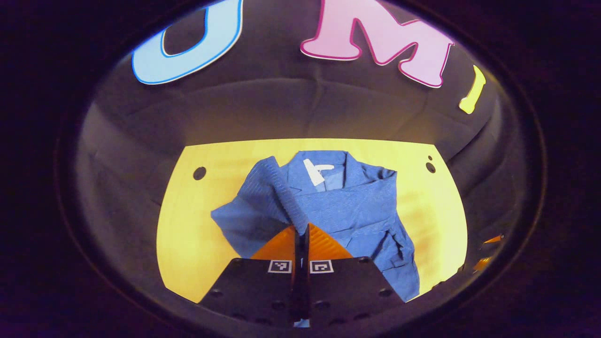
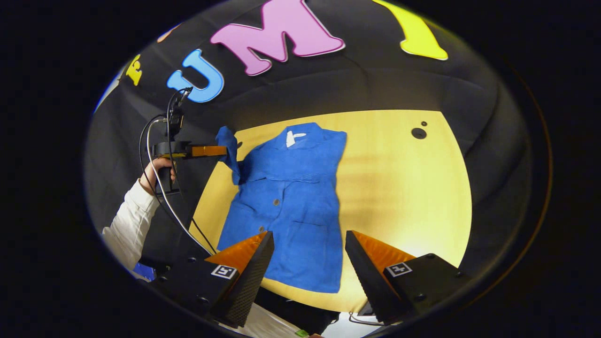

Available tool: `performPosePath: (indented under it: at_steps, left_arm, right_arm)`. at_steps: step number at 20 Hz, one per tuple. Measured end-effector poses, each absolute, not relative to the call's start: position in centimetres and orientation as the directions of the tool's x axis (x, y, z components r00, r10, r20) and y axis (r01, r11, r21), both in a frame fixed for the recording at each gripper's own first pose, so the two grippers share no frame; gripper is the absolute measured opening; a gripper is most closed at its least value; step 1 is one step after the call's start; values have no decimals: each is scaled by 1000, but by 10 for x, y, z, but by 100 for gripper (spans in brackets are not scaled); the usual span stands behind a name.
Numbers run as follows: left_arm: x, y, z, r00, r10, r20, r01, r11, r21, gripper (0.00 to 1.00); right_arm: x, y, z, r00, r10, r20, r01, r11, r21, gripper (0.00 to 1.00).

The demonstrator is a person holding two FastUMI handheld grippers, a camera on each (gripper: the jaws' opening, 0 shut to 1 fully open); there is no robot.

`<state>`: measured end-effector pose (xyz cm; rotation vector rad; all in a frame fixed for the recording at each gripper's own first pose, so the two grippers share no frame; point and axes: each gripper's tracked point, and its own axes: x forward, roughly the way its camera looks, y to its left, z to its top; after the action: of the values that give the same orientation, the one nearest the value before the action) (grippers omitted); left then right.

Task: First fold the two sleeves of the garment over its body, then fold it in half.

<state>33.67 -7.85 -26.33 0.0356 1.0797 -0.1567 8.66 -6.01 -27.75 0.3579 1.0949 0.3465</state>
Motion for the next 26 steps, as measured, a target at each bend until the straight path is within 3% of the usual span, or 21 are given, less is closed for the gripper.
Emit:
performPosePath:
  at_steps: [7, 11, 19, 21, 26]
  left_arm:
    - [360, -164, -334, 361, -105, -927, 159, 986, -50, 0]
    - [367, -185, -373, 306, -48, -951, 154, 988, 0, 0]
    - [370, -212, -401, 292, -8, -956, 135, 990, 33, 0]
    - [372, -218, -401, 305, -3, -952, 142, 989, 42, 6]
    - [375, -256, -383, 359, -113, -927, 223, 974, -33, 13]
  right_arm:
    - [77, -96, -305, 396, 432, -810, -20, 886, 463, 98]
    - [64, -114, -316, 376, 421, -825, -8, 892, 451, 98]
    - [52, -139, -325, 367, 402, -839, 29, 896, 443, 98]
    - [48, -143, -327, 366, 396, -842, 37, 898, 438, 98]
    - [40, -142, -333, 344, 395, -852, 44, 899, 435, 98]
